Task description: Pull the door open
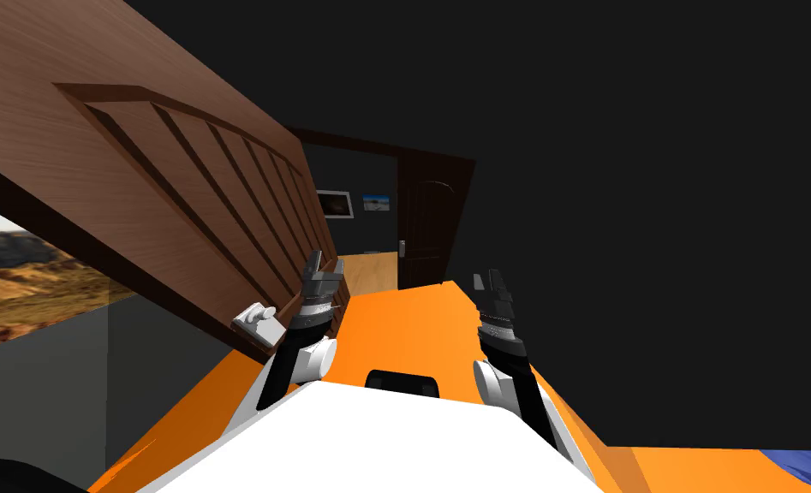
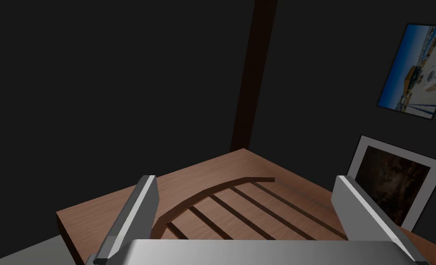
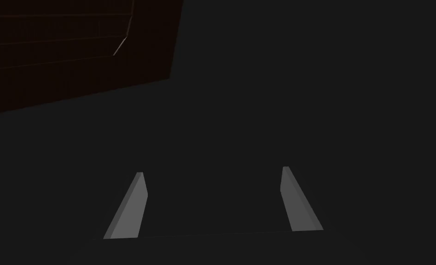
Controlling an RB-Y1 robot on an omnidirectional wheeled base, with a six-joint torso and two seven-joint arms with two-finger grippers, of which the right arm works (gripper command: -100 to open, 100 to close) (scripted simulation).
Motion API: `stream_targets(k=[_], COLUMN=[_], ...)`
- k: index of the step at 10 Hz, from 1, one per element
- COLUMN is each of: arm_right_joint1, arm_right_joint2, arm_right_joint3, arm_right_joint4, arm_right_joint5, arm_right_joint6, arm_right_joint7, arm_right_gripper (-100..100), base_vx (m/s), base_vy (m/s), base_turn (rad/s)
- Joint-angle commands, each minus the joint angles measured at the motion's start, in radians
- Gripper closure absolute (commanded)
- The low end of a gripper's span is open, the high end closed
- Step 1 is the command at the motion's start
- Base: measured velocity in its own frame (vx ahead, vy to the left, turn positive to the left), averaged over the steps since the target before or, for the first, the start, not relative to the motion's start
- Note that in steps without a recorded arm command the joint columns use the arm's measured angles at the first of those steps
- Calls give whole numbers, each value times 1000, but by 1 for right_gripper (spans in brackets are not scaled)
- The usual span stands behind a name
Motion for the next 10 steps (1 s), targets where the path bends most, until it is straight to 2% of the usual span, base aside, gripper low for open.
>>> stream_targets(k=[1, 4, 8, 9, 10], arm_right_joint1=[-16, -49, -115, -115, -134], arm_right_joint2=[-8, -23, -53, -53, -61], arm_right_joint3=[-6, -18, -42, -42, -49], arm_right_joint4=[31, 92, 208, 218, 256], arm_right_joint5=[-4, -13, -30, -30, -35], arm_right_joint6=[-1, -2, -4, -4, -5], arm_right_joint7=[0, -1, -3, -3, -3], arm_right_gripper=[-100, -100, -100, -100, -100], base_vx=[18, 63, 69, 58, 45], base_vy=[5, 13, 10, 11, 13], base_turn=[100, 91, 122, 43, 86])
